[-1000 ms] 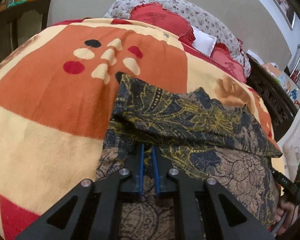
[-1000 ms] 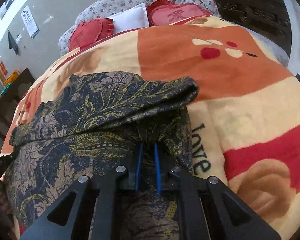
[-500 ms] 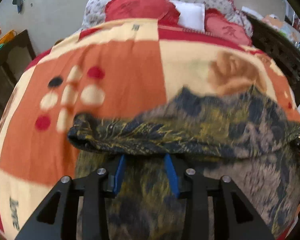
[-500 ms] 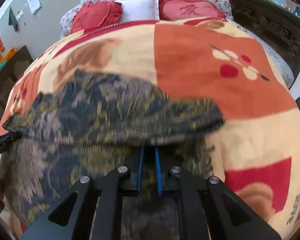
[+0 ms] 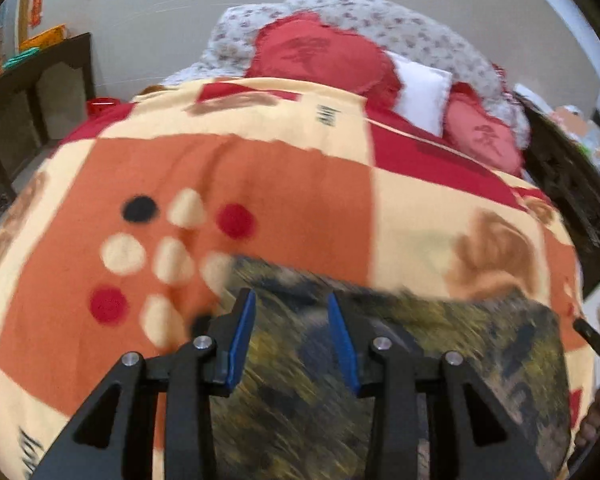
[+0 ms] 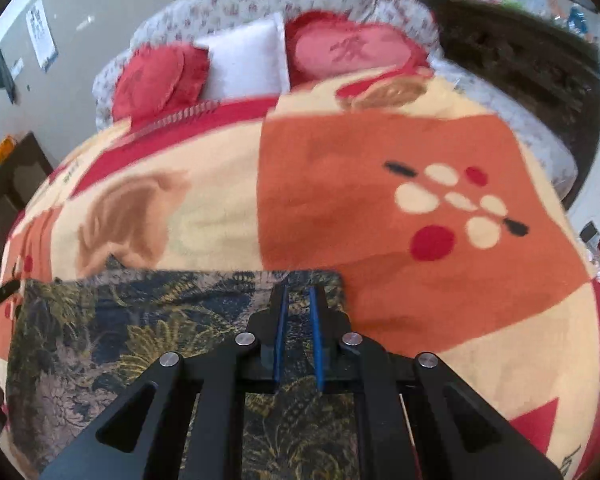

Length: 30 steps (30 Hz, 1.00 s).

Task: Fold small clothes
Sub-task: 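Open both grippers and smooth the folded shirt flat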

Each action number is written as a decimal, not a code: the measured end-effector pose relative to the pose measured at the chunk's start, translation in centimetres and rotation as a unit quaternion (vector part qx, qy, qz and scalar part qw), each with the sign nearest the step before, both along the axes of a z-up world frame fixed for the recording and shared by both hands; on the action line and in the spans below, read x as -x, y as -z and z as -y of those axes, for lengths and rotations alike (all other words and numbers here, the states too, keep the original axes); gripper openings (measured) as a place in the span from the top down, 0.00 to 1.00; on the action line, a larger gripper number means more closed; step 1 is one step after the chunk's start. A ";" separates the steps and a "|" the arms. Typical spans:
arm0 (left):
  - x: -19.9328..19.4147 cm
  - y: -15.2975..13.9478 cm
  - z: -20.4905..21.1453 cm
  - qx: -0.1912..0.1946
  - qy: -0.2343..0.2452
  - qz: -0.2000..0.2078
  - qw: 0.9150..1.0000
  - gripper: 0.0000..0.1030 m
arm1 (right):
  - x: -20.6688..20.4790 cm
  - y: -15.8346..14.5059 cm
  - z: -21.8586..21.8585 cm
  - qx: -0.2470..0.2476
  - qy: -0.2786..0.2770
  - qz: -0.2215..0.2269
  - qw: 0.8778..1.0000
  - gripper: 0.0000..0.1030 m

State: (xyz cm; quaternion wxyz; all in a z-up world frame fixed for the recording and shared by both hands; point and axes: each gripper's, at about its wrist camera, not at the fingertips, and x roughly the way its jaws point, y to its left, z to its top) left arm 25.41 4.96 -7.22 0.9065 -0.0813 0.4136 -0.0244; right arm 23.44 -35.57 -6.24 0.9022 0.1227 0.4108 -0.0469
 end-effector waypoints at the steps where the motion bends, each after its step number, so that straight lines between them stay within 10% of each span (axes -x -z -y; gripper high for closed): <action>1: 0.7 0.2 0.9 0.010 0.010 0.001 1.000 0.62 | 0.4 -0.4 -0.6 -0.003 -0.004 0.009 1.000 0.88; 8: 2.0 4.5 6.1 -0.050 0.026 -0.011 0.998 0.54 | -0.3 1.5 -6.4 0.051 -0.050 0.014 0.997 0.88; 21: 1.6 5.2 5.0 -0.005 0.016 -0.006 1.000 0.52 | -0.7 4.7 -4.0 -0.022 -0.046 0.016 0.999 0.88; 27: 2.9 3.1 1.5 0.027 0.037 -0.026 0.999 0.51 | 1.3 0.6 -5.9 0.049 -0.052 -0.008 0.997 0.87; 30: 5.8 1.0 -1.8 0.030 0.006 -0.005 1.000 0.33 | 5.2 -1.3 -7.3 0.048 -0.072 0.032 0.996 0.82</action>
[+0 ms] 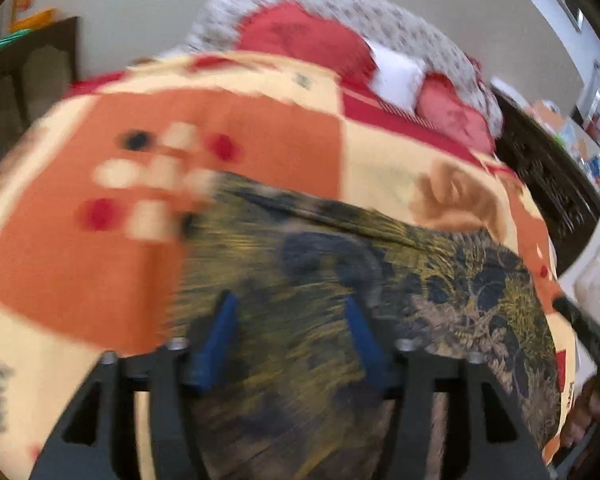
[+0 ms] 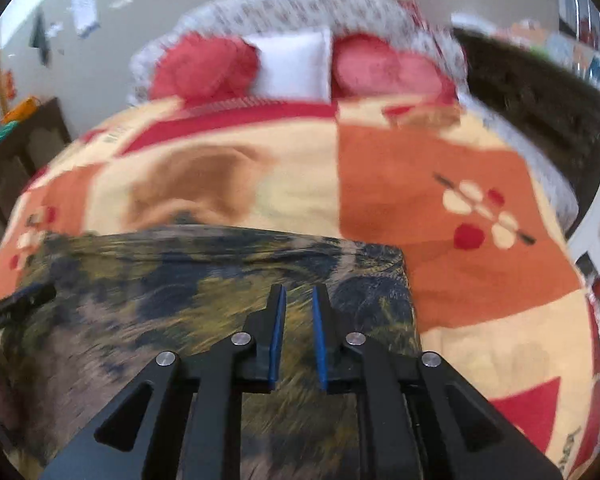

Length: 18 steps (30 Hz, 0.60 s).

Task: Fold small clothes
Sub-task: 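Open both grippers and smooth the folded shirt flat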

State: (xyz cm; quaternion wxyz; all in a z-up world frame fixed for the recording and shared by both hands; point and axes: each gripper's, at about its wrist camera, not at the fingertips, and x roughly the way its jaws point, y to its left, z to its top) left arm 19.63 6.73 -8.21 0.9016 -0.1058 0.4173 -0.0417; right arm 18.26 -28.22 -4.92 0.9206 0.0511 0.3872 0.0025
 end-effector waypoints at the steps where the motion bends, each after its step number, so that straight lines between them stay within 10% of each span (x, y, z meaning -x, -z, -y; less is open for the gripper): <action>1: 1.5 -0.7 -1.6 0.017 -0.014 0.008 1.000 0.32 | 1.4 -0.2 -0.8 -0.003 -0.012 0.008 1.000 0.82; 6: 7.1 -1.7 -1.8 0.039 -0.008 0.027 0.999 0.32 | 5.3 0.3 -5.3 0.005 -0.061 0.027 0.998 0.82; 14: 7.7 3.3 3.3 -0.089 -0.009 -0.014 0.996 0.27 | 5.0 5.2 -7.4 -0.013 -0.104 -0.024 0.994 0.79; 18: 7.7 3.3 3.7 -0.094 -0.019 -0.018 0.995 0.23 | 4.8 5.5 -6.8 -0.030 -0.103 -0.024 0.994 0.78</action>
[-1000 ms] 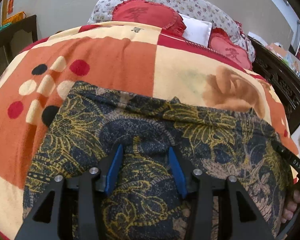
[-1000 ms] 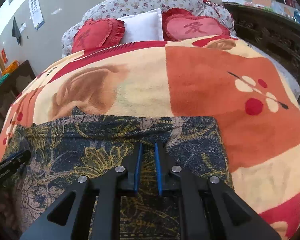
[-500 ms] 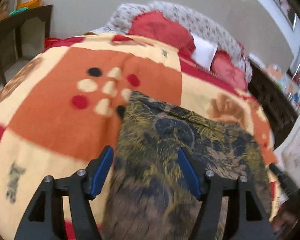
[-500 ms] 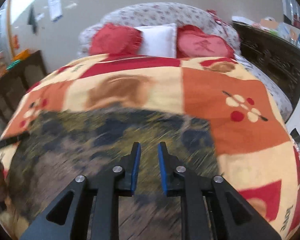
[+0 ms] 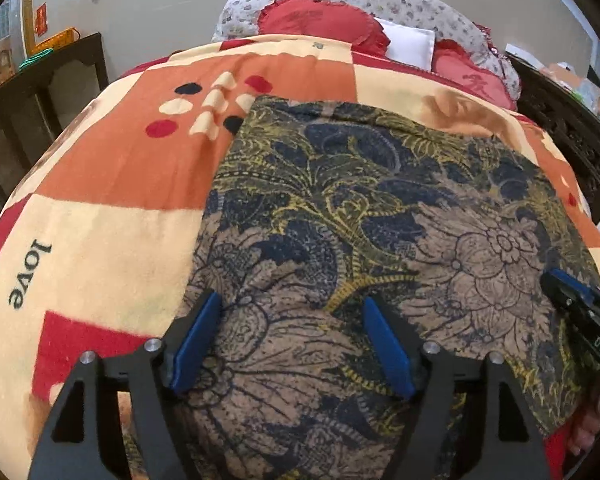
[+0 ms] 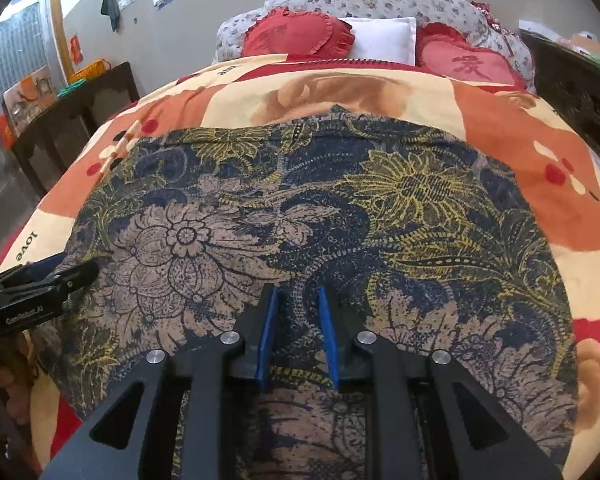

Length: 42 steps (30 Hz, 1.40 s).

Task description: Fold small clothes

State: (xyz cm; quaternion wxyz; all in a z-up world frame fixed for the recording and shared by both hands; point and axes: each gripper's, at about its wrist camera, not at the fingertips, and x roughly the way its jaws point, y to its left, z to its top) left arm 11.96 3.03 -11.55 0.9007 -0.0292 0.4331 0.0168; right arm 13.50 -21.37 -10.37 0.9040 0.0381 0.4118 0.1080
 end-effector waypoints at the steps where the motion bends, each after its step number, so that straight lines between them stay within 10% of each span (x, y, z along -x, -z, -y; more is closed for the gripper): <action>1: 0.1 0.0 0.0 0.002 -0.001 0.001 1.000 0.23 | 0.0 0.0 0.0 0.003 0.000 0.001 1.000 0.78; 18: 0.3 0.1 -2.0 0.056 0.009 0.000 0.998 0.20 | 0.0 0.0 -0.9 0.030 0.005 0.008 1.000 0.77; 28: 8.4 -3.3 -12.5 0.200 -0.067 0.038 0.977 0.17 | 0.1 0.1 -0.5 0.014 0.005 0.007 1.000 0.77; 34: 11.2 -1.4 -9.3 0.245 -0.019 0.002 0.969 0.17 | 0.0 0.1 -0.3 0.009 0.005 0.006 1.000 0.77; 42: 9.9 0.3 -6.7 0.358 -0.002 -0.024 0.934 0.13 | 0.0 0.1 -0.4 0.010 0.005 0.007 1.000 0.77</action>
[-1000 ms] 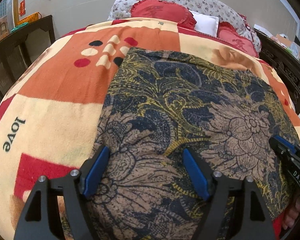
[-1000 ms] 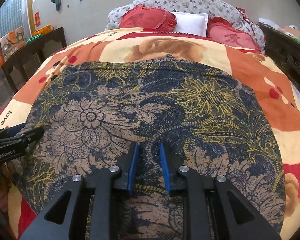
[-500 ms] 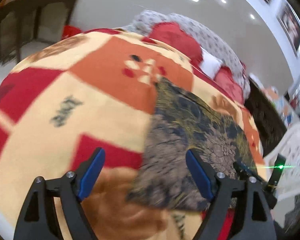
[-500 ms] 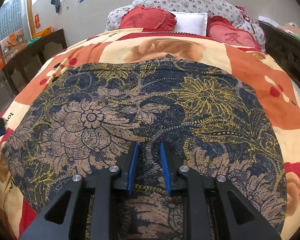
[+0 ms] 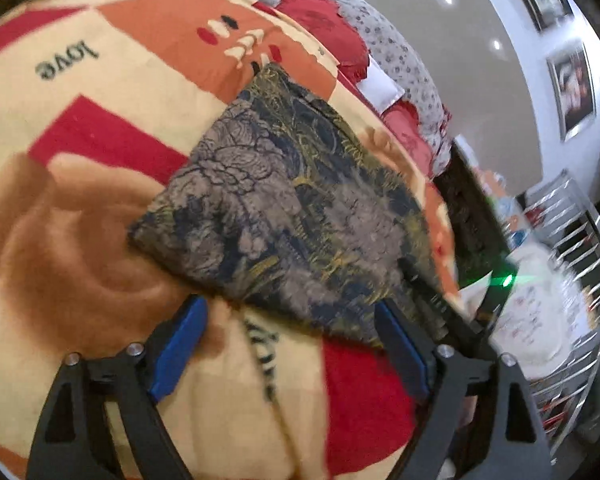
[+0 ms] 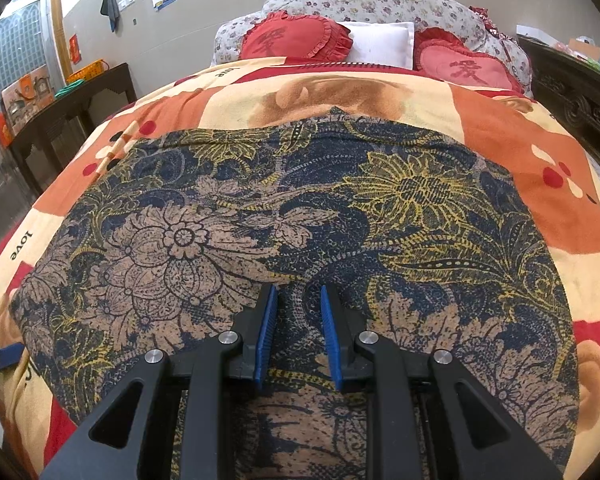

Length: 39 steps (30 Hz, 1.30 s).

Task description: Fold small clothes

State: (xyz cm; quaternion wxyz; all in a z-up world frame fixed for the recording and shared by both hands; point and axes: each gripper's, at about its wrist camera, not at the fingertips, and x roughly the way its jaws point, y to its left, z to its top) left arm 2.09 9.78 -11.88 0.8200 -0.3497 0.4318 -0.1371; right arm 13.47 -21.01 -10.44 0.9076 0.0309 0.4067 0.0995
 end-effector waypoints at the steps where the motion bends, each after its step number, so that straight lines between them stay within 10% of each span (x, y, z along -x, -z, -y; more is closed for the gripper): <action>1: -0.4 0.1 -0.2 0.018 -0.005 -0.006 1.000 0.12 | 0.0 0.0 0.0 0.000 0.000 0.000 1.000 0.77; 12: -4.0 1.4 -4.8 0.235 -0.100 -0.054 0.965 0.15 | 0.0 0.0 0.1 0.000 0.000 0.000 1.000 0.77; 18: -3.1 1.4 -0.3 0.141 0.011 -0.038 0.989 0.20 | 0.0 0.0 0.2 -0.007 0.000 -0.001 1.000 0.77; 23: -4.5 1.0 -1.9 0.116 -0.035 -0.029 0.992 0.32 | 0.0 0.0 0.1 -0.005 0.000 0.000 1.000 0.77; 27: -4.5 1.9 -4.5 0.167 -0.086 -0.021 0.982 0.38 | 0.0 0.0 0.1 -0.003 0.000 0.000 1.000 0.77; 32: -5.1 1.4 -1.4 0.123 -0.011 -0.014 0.992 0.35 | 0.0 0.0 0.0 -0.005 0.000 0.000 1.000 0.77; 36: -5.7 2.5 -3.6 0.162 -0.060 -0.018 0.985 0.38 | 0.0 0.0 0.0 -0.001 0.000 0.000 1.000 0.77; 39: -5.7 1.2 -1.9 0.107 -0.022 -0.009 0.994 0.35 | 0.0 0.0 0.1 -0.005 0.000 0.000 1.000 0.77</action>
